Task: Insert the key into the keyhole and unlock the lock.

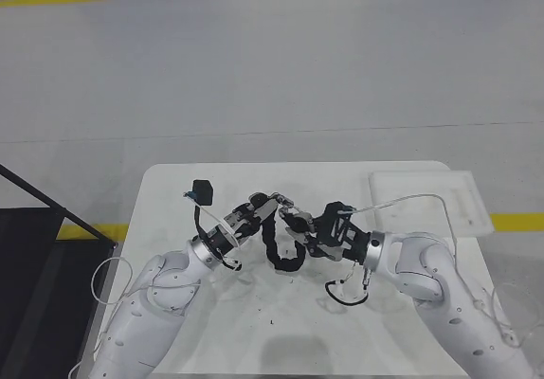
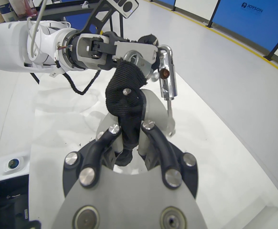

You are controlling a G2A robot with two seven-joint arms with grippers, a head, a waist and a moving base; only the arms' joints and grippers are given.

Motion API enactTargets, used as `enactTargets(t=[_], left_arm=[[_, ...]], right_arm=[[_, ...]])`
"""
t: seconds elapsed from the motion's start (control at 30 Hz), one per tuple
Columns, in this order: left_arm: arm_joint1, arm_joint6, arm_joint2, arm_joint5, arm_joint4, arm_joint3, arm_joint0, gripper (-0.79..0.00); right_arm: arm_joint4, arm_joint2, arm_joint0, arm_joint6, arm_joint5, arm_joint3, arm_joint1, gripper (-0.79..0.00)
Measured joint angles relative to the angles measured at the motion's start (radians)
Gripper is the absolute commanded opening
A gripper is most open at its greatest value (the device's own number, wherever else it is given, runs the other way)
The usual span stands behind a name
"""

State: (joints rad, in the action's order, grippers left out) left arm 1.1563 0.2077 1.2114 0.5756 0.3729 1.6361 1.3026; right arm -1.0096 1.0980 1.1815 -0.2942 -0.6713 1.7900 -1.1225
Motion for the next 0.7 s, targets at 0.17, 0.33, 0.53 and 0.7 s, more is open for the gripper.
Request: enactTargets(t=[0.17,0.33,0.53,0.7], left_arm=[[0.0,-0.002,0.007,-0.001,0.004,0.001,0.003,-0.785],[0.001,-0.003,0.013,-0.004,0.007,0.002,0.007,-0.785],[0.001,0.015,0.015,-0.034,-0.014,0.013,0.018,-0.785],[-0.008,0.126,0.036,-0.11,-0.017,0.082,0.053,-0.785]], right_arm=[[-0.011,0.03,0.033,0.039,-0.008,0.022,0.006,-0.785],[-0.009,0.072,0.074,0.067,-0.019,0.05,0.015,-0.785],[0.033,0.13,0.126,0.067,-0.039,0.077,0.027,-0.785],[0.056,0.184,0.177,0.042,-0.055,0.105,0.039,-0.785]])
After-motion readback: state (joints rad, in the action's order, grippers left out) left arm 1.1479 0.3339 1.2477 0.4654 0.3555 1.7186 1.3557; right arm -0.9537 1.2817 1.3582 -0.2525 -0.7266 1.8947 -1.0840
